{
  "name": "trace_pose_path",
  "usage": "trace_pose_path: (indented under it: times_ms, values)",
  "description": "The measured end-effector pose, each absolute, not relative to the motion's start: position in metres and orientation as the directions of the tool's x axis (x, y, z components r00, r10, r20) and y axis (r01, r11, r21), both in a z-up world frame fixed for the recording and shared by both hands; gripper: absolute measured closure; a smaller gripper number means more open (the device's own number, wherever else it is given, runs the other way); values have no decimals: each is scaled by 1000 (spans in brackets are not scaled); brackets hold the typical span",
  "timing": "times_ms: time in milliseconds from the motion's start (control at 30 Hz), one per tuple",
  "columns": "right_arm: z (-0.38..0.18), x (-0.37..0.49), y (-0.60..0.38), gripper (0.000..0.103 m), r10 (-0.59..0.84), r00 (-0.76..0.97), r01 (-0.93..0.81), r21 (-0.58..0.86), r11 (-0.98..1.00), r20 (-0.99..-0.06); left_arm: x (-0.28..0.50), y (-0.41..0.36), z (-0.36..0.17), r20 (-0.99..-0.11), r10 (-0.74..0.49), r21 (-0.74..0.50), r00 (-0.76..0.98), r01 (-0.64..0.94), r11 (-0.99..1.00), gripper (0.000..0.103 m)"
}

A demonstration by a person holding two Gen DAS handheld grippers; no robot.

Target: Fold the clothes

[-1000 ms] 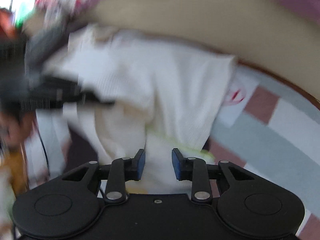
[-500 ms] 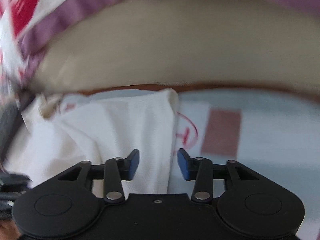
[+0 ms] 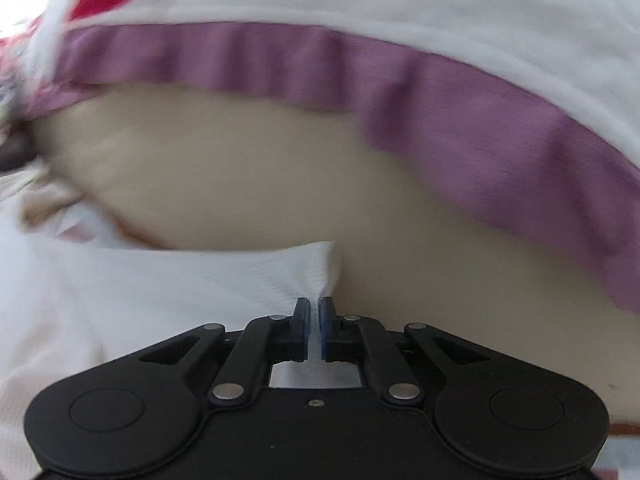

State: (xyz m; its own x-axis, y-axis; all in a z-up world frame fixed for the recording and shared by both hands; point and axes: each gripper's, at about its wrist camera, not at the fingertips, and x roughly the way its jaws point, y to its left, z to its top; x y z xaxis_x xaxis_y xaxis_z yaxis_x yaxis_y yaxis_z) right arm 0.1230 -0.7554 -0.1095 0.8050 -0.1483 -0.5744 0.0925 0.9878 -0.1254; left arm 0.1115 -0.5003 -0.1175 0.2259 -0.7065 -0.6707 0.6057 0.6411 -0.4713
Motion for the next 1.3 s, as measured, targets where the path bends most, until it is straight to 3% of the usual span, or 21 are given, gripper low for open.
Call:
trace_pose_path:
  times_ms: [67, 133, 200, 233, 267, 400, 500, 633, 733, 800, 833, 867, 900, 967, 1033, 1100, 1133, 1233, 1300]
  values:
    - [-129, 133, -759, 95, -244, 723, 152, -196, 969, -646, 116, -505, -120, -669, -709, -488, 224, 587, 646, 99]
    - [-124, 127, -769, 95, -185, 711, 161, -98, 982, -679, 118, -507, -125, -674, -704, -497, 223, 568, 656, 99]
    - [-100, 115, -777, 76, -76, 738, 153, 56, 987, -670, 116, -504, -129, -680, -699, -507, 221, 547, 666, 99]
    - [-89, 108, -779, 48, 3, 734, 146, 162, 976, -679, 115, -501, -130, -682, -698, -513, 220, 536, 671, 99]
    - [-84, 100, -782, 34, 94, 714, 150, 282, 948, -694, 114, -498, -130, -684, -696, -517, 221, 525, 675, 99]
    - [-111, 55, -777, 34, 406, 628, 305, 691, 656, -663, 106, -478, -137, -720, -657, -494, 224, 498, 712, 97]
    - [-130, 47, -761, 33, 447, 604, 391, 733, 556, -660, 98, -462, -144, -718, -659, -502, 224, 489, 713, 96]
    - [-102, 53, -731, 33, 403, 618, 229, 645, 729, -675, 98, -460, -142, -698, -674, -511, 242, 490, 706, 96]
    - [-103, 68, -706, 34, 497, 515, 73, 613, 787, -698, 100, -461, -144, -696, -678, -513, 236, 499, 699, 96]
    - [-112, 77, -696, 35, 496, 496, 71, 603, 795, -713, 102, -463, -145, -696, -680, -510, 233, 506, 696, 96]
    - [-117, 81, -691, 52, 486, 496, 82, 597, 798, -719, 103, -466, -144, -700, -672, -494, 242, 516, 700, 96]
    - [-122, 85, -687, 80, 477, 496, 93, 590, 802, -726, 104, -469, -144, -704, -664, -477, 251, 526, 704, 96]
    - [-123, 90, -686, 91, 474, 527, 94, 603, 792, -706, 104, -472, -143, -708, -657, -461, 260, 535, 708, 96]
    - [-113, 95, -694, 98, 440, 634, 56, 605, 794, -636, 104, -474, -136, -697, -654, -431, 294, 557, 710, 87]
    - [-91, 100, -701, 99, 289, 756, 28, 469, 883, -588, 102, -467, -120, -653, -676, -410, 342, 591, 695, 55]
    - [-76, 113, -703, 98, 101, 841, 49, 260, 964, -532, 99, -454, -103, -619, -684, -371, 386, 624, 687, 46]
    - [-77, 117, -708, 98, 46, 855, 79, 218, 973, -517, 99, -446, -100, -637, -659, -335, 400, 626, 704, 42]
    - [-94, 123, -731, 98, 61, 830, 148, 325, 934, -554, 99, -420, -92, -686, -576, -228, 444, 621, 750, 41]
    - [-100, 127, -732, 92, 34, 815, 178, 305, 936, -578, 104, -398, -101, -730, -511, -221, 454, 550, 805, 41]
